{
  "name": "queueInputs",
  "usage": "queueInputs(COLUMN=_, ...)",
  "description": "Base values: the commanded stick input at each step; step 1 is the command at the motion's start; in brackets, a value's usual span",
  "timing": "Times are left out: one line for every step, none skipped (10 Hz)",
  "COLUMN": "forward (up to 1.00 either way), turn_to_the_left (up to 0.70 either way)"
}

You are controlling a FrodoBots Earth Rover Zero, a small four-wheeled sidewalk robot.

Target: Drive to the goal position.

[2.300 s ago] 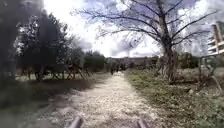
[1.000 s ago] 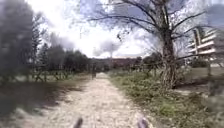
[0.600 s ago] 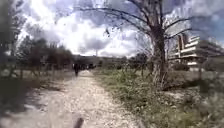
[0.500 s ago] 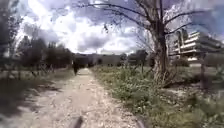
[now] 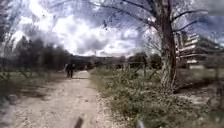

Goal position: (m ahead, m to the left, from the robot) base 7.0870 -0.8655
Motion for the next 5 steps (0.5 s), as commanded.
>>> queueInputs(forward=1.0, turn_to_the_left=0.27)
queueInputs(forward=1.0, turn_to_the_left=0.27)
queueInputs(forward=1.0, turn_to_the_left=0.27)
queueInputs(forward=1.0, turn_to_the_left=0.27)
queueInputs(forward=1.0, turn_to_the_left=0.27)
